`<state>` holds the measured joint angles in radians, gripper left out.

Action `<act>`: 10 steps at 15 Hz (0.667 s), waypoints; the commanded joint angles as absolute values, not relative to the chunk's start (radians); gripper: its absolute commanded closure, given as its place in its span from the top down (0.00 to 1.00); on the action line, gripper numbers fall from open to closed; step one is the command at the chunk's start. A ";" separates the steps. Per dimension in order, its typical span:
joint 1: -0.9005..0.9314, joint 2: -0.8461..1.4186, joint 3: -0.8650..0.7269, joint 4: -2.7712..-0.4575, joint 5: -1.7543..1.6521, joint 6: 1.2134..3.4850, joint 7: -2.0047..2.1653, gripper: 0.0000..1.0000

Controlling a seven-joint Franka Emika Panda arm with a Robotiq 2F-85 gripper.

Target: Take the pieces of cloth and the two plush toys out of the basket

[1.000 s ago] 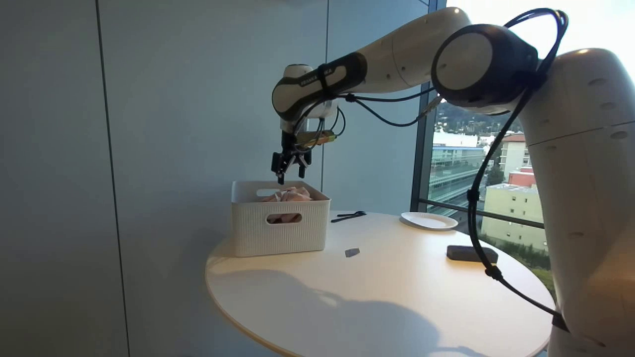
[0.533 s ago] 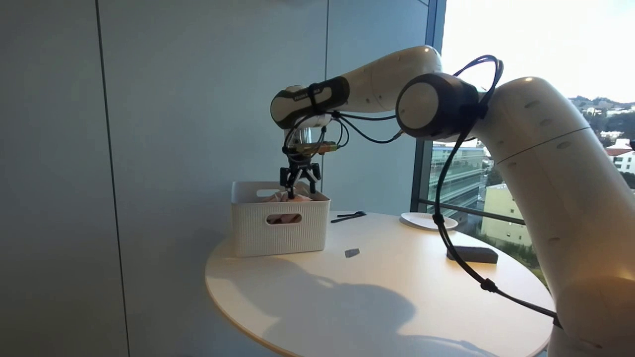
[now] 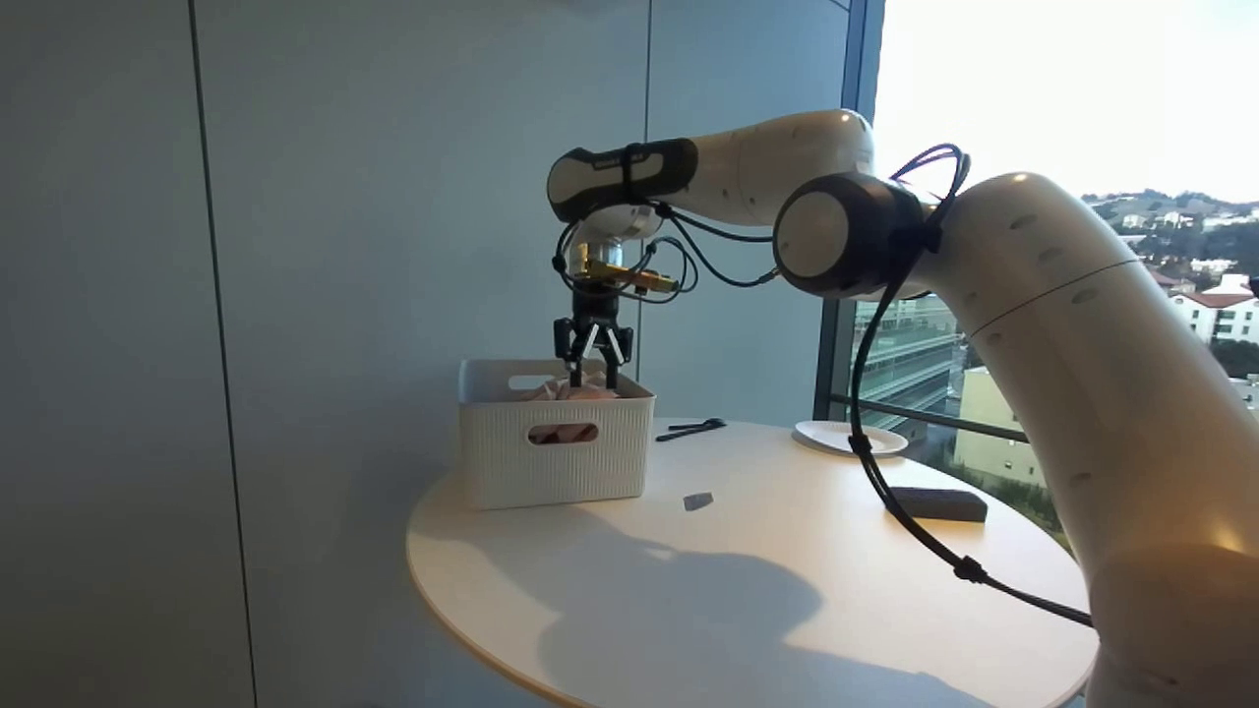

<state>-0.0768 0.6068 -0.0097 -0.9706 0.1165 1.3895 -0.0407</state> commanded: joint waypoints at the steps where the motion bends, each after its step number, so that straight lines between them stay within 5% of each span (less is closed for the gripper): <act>1: -0.059 0.643 -0.023 -0.895 0.054 1.373 -0.075 0.42; 2: -0.042 0.655 -0.039 -0.890 -0.016 1.354 -0.094 0.35; 3: -0.034 0.668 -0.044 -0.888 -0.067 1.342 -0.113 0.77; 5: -0.034 0.701 -0.040 -0.872 -0.111 1.323 -0.123 0.72; 10: -0.082 0.764 0.024 -0.796 0.020 1.226 -0.193 1.00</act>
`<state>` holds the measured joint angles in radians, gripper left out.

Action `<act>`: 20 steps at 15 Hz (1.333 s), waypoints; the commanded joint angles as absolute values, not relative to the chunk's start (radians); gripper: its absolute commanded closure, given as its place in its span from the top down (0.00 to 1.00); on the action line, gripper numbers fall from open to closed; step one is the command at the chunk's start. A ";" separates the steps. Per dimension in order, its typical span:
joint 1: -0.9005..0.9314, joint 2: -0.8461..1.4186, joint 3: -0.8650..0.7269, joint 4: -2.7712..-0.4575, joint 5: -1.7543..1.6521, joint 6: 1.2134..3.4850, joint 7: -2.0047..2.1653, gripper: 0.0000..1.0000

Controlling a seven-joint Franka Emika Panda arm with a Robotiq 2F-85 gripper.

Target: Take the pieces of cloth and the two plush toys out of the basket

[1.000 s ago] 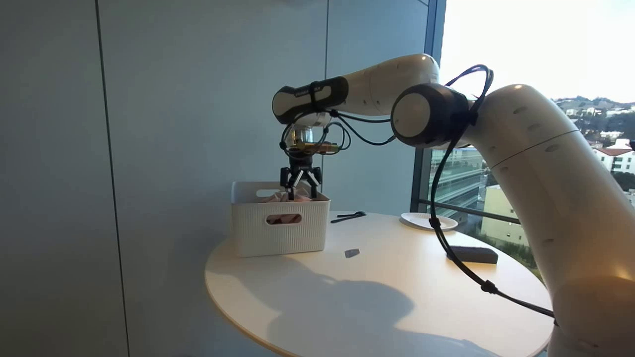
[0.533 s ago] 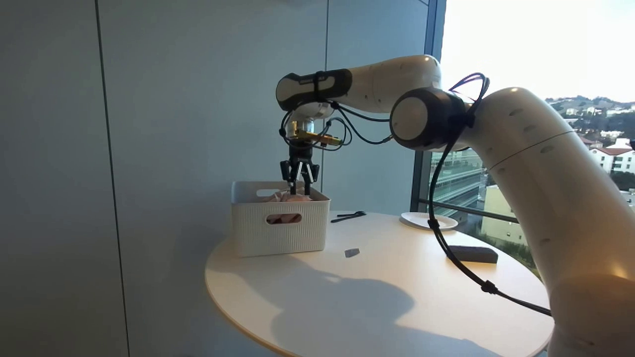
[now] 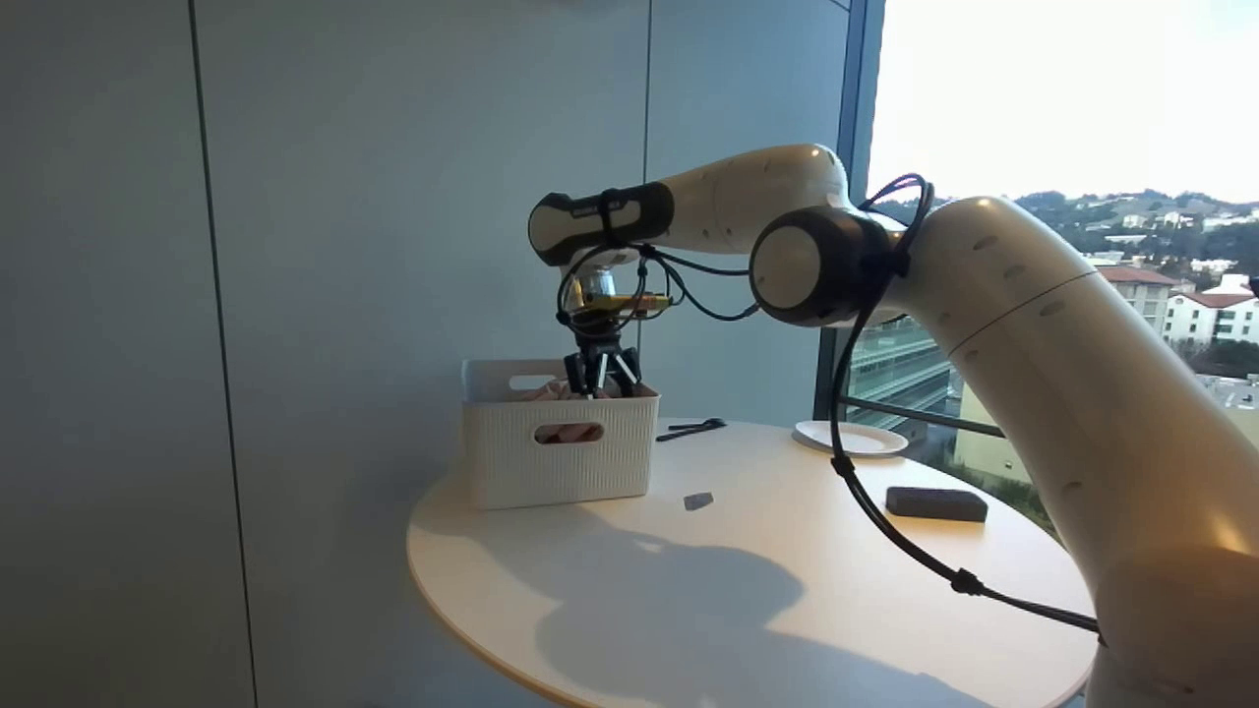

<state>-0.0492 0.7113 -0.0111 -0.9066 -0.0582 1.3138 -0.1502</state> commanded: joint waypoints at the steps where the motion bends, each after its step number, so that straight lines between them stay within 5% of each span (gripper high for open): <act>1: -0.090 0.770 0.031 -0.778 0.054 1.212 -0.187 0.66; 3: -0.098 0.776 0.038 -0.752 0.094 1.193 -0.191 0.68; 11: -0.046 0.787 -0.012 -0.711 -0.100 1.258 -0.278 0.07; 14: -0.048 0.787 -0.001 -0.713 -0.123 1.280 -0.276 0.01; 20: -0.047 0.761 0.007 -0.715 -0.121 1.344 -0.282 0.06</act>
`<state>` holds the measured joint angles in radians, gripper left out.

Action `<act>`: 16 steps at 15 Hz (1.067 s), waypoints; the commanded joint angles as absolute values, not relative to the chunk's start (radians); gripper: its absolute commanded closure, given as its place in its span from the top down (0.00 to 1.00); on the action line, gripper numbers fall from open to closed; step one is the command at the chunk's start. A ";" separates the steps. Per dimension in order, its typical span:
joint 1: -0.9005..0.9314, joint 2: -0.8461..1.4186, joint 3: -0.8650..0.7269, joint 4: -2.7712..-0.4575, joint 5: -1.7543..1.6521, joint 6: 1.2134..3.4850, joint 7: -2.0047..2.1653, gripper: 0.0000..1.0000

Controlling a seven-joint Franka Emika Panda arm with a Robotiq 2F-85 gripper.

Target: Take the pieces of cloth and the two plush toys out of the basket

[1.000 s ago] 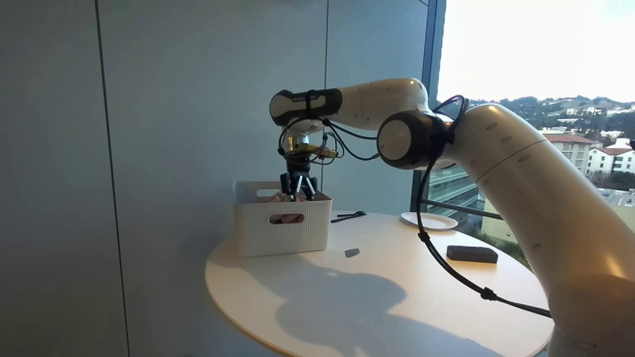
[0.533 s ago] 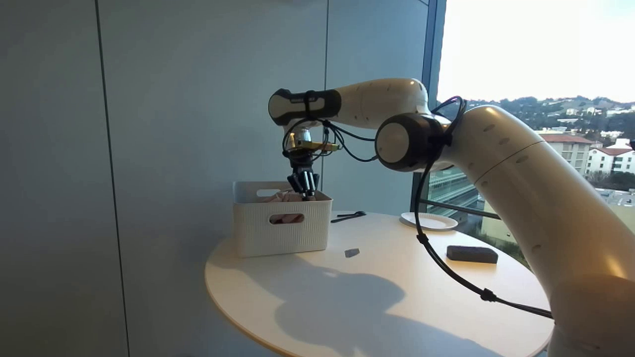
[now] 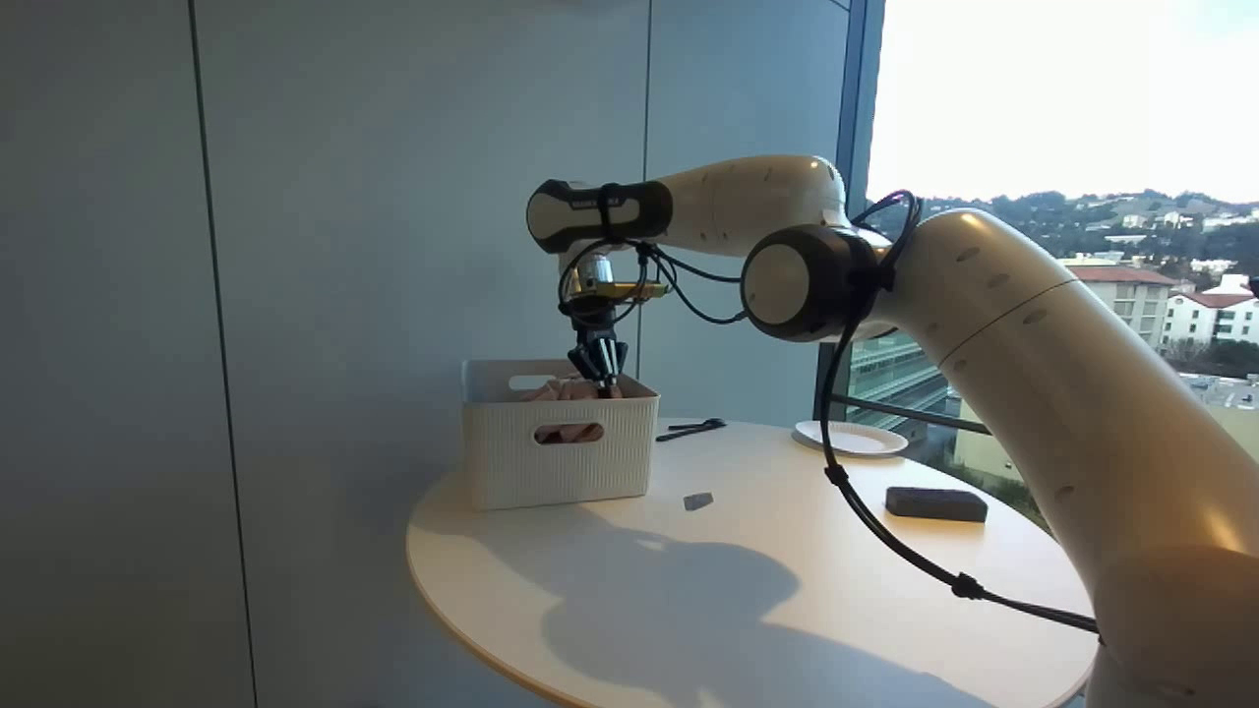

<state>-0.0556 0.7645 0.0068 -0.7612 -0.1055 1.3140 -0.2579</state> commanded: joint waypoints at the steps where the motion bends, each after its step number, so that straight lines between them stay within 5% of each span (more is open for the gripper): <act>1: -0.040 0.743 0.009 -0.709 -0.126 1.373 -0.290 0.06; 16: 0.061 0.265 -0.011 -0.662 -0.304 1.566 -0.365 0.05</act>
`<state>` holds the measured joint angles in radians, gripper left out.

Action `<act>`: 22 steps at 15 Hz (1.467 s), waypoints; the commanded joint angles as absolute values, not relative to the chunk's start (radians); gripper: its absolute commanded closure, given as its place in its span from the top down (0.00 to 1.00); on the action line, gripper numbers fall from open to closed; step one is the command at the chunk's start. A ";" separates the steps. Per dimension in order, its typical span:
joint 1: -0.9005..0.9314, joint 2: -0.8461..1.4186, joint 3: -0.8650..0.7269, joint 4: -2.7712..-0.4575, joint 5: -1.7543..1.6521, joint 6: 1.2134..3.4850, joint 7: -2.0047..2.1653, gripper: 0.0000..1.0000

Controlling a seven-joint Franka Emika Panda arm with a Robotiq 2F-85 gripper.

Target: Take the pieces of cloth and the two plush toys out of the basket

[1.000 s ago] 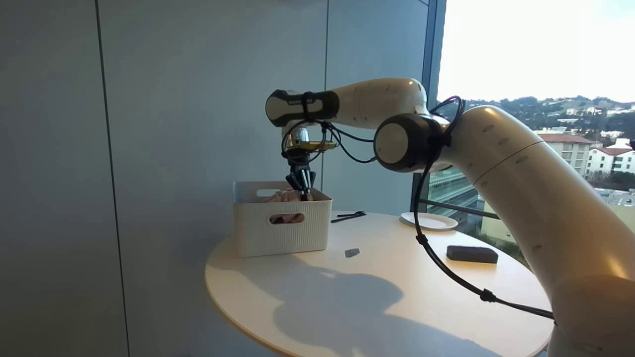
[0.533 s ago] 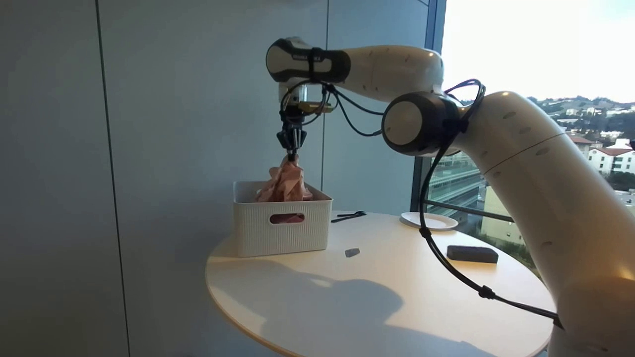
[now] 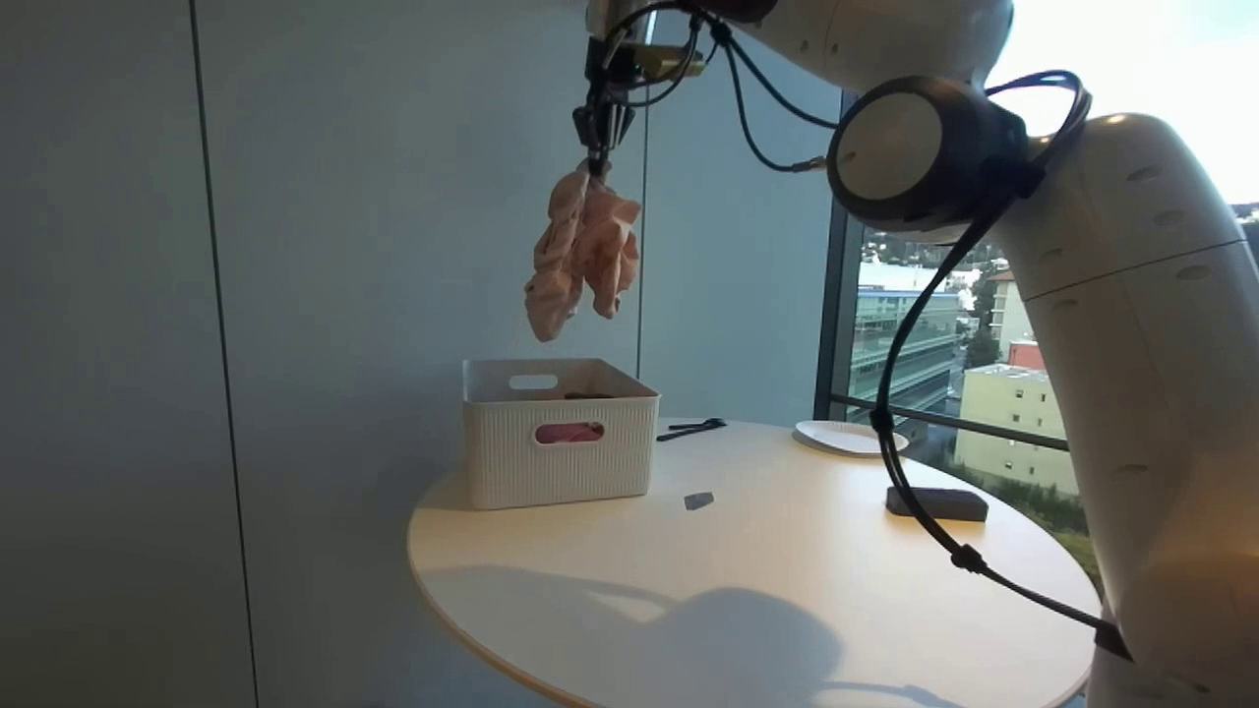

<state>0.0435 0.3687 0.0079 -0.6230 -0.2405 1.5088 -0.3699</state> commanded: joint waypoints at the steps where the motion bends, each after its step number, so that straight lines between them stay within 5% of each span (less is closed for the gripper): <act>1: 0.061 0.228 -0.014 -0.673 -0.332 1.581 -0.348 0.05; 11: 0.034 -0.011 -0.110 -1.058 -0.712 1.607 -0.057 0.04; 16: 0.006 -0.063 -0.145 -1.338 -0.614 1.570 0.040 0.04; 17: -0.001 -0.070 -0.152 -1.396 -0.568 1.589 0.057 0.30; 19: -0.009 -0.097 -0.163 -1.512 -0.480 1.649 0.106 0.35; 22: 0.005 -0.140 -0.154 -1.619 -0.429 1.812 0.094 0.58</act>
<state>-0.0093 -0.0385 -0.1648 -1.4790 -0.4700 1.6627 0.0897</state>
